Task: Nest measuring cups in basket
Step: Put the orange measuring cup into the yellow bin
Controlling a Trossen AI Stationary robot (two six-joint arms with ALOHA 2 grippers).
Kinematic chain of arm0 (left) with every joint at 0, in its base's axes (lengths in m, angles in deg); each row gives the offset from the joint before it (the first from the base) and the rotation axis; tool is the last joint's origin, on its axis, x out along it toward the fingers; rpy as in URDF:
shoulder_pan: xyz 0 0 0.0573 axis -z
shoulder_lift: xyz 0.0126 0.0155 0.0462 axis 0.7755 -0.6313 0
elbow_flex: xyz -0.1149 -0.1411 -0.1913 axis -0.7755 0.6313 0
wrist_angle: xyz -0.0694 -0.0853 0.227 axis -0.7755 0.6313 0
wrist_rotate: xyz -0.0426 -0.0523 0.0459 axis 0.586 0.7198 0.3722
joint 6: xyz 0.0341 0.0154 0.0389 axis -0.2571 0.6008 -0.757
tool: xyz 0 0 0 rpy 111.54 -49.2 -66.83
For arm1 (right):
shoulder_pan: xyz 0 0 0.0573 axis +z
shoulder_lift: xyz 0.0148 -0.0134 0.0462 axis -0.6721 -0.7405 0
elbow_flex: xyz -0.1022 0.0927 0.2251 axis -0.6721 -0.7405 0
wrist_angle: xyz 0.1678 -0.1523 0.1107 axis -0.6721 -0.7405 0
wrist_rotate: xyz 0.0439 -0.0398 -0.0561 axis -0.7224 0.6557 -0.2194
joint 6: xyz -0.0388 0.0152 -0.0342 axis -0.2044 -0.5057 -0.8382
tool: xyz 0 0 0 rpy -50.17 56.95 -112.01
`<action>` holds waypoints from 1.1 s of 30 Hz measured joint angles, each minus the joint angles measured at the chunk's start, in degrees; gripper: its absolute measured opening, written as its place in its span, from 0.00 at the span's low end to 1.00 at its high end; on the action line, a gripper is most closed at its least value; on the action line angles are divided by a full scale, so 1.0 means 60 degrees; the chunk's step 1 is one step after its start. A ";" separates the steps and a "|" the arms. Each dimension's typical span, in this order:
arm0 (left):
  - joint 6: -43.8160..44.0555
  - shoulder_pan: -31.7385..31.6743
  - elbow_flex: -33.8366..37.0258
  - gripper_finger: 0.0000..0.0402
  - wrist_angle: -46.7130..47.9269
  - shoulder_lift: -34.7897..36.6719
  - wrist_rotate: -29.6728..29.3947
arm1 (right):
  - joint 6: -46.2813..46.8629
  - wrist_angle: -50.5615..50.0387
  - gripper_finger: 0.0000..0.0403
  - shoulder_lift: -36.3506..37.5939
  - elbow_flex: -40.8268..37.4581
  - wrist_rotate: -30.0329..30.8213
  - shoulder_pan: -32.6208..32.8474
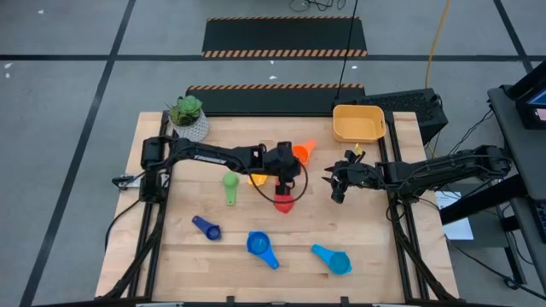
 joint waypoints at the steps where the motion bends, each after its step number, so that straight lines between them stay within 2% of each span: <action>1: 0.0003 0.0060 -0.0113 0.34 0.0012 0.0000 -0.0089 | 0.0000 0.0000 0.35 0.0000 0.0000 0.0000 0.0000; 7: -0.0005 -0.0023 -0.0202 0.47 -0.0200 -0.0360 -0.0290 | 0.0047 -0.0051 0.35 0.0004 0.0004 -0.0004 0.0000; 11: 0.0055 -0.0188 -0.0218 0.52 -0.0486 -0.0556 -0.0303 | 0.0058 -0.0152 0.35 0.0000 0.0000 -0.0003 0.0000; 22: -0.0073 -0.0925 -0.0183 0.52 -0.0364 -0.1083 0.0292 | -0.1010 0.0752 0.35 0.0051 0.0000 0.0256 -0.0254; 27: -0.0149 -0.0964 -0.0193 0.52 -0.0462 -0.1363 0.1042 | -0.0947 0.0721 0.35 0.0051 0.0000 0.0255 -0.0487; 31: -0.0440 -0.0966 -0.0196 0.51 -0.0670 -0.1735 0.1074 | -0.0802 0.0721 0.35 0.0051 0.0000 0.0233 -0.0524; 33: -0.0699 -0.0966 -0.0199 0.47 -0.0764 -0.1897 0.1052 | -0.0712 0.0722 0.35 0.0047 0.0000 0.0213 -0.0525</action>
